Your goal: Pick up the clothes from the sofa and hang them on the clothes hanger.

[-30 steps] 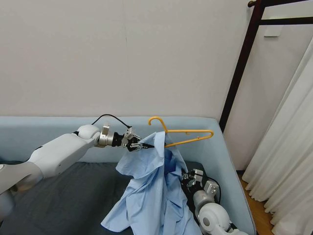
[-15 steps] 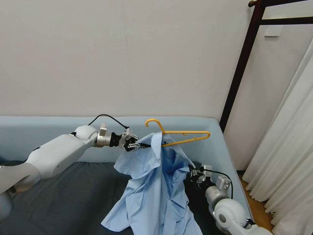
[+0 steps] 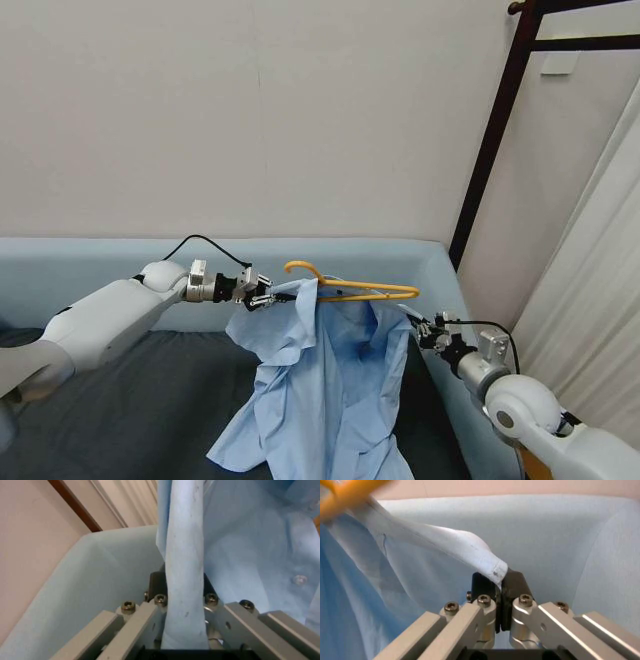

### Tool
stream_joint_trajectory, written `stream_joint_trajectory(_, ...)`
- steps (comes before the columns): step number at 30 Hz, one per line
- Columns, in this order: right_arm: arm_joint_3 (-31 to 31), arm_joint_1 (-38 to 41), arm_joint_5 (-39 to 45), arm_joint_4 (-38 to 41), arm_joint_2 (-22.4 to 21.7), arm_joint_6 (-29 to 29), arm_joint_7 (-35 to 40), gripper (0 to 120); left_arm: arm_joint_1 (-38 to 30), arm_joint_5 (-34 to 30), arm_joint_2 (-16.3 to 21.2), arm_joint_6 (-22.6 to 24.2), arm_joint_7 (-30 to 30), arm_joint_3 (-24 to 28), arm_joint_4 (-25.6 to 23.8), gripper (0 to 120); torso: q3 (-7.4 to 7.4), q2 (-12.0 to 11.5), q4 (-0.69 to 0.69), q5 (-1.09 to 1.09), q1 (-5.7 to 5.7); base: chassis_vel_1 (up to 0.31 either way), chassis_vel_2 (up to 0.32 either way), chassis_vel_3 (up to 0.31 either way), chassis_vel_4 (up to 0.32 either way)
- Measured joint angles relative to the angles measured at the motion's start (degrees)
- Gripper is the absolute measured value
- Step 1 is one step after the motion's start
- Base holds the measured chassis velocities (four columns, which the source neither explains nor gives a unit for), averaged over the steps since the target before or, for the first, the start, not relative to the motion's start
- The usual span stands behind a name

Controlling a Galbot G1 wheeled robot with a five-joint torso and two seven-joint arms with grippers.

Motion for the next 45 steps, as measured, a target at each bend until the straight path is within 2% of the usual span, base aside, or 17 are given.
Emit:
stream_joint_trajectory(11,0.2,2.5,-3.0,1.8,-2.6,0.3,-1.2,0,1.1,5.6,0.5,-1.5,2.3,-2.8,-1.5,2,0.0,0.0,0.01,-0.02,0.0,0.0,0.0,0.0,0.0)
stream_joint_trajectory(17,0.2,2.7,-3.5,2.8,-3.4,0.5,-1.1,0,0.1,11.0,-0.6,-1.7,3.3,-4.6,0.1,2,-0.01,0.0,0.0,0.01,0.0,0.0,0.0,0.0,0.0)
stream_joint_trajectory(21,0.5,2.1,-9.3,4.3,-4.2,0.9,-1.8,0,0.4,18.8,-1.9,-2.6,0.1,-8.1,0.6,2,-0.01,0.0,0.0,0.0,0.0,0.0,0.0,0.0,0.0)
stream_joint_trajectory(22,0.5,2.1,-9.3,4.3,-4.2,0.9,-1.8,0,0.4,18.8,-1.9,-2.6,0.1,-8.1,0.6,2,-0.01,0.0,0.0,0.0,0.0,0.0,0.0,0.0,0.0)
stream_joint_trajectory(24,0.8,1.2,-13.7,5.7,-4.6,1.1,-2.3,0,0.8,25.3,-2.1,-2.3,-1.6,-10.3,-0.8,2,0.0,0.0,-0.01,-0.02,0.0,0.0,0.0,0.0,0.0)
stream_joint_trajectory(29,0.8,1.2,-16.7,7.1,-4.7,1.4,-2.1,0,-0.1,31.6,-2.5,-1.6,-2.1,-11.4,-1.0,2,-0.01,0.0,0.01,0.0,0.0,0.0,0.0,0.0,0.0)
stream_joint_trajectory(31,1.1,1.5,-16.7,8.2,-5.1,1.6,-1.9,0,-0.2,33.8,-2.7,-0.9,-4.9,-11.6,-0.7,2,0.0,0.0,0.01,-0.01,0.0,0.0,0.0,0.0,0.0)
stream_joint_trajectory(34,1.5,1.4,-16.2,9.5,-5.6,1.6,-1.8,0,0.1,32.1,-2.4,1.5,-8.6,-11.1,-1.2,2,0.0,0.0,0.0,-0.01,0.0,0.0,0.0,0.0,0.0)
stream_joint_trajectory(37,2.1,-0.2,-15.4,12.4,-6.0,1.7,-1.6,0,1.2,23.6,-1.1,6.1,-12.9,-8.2,-4.0,2,0.0,0.0,0.01,-0.03,0.0,0.0,0.0,0.0,0.0)
stream_joint_trajectory(38,2.1,-0.2,-15.4,12.4,-6.0,1.7,-1.6,0,1.2,23.6,-1.1,6.1,-12.9,-8.2,-4.0,2,0.0,0.0,0.01,-0.03,0.0,0.0,0.0,0.0,0.0)
stream_joint_trajectory(41,2.1,-0.9,-14.8,14.6,-6.1,1.3,-1.4,0,1.7,15.6,-0.4,8.9,-13.9,-5.2,-6.7,2,-0.01,0.0,0.01,-0.01,-0.01,0.0,0.0,0.0,0.0)
stream_joint_trajectory(42,2.1,-0.9,-14.8,14.6,-6.1,1.3,-1.4,0,1.7,15.6,-0.4,8.9,-13.9,-5.2,-6.7,2,-0.01,0.0,0.01,-0.01,-0.01,0.0,0.0,0.0,0.0)
stream_joint_trajectory(45,1.7,-0.4,-10.2,16.9,-5.7,-1.3,1.3,0,1.6,7.0,0.3,10.7,-14.3,-1.9,-9.8,2,0.0,0.0,-0.01,-0.03,0.0,0.0,0.0,0.0,0.0)
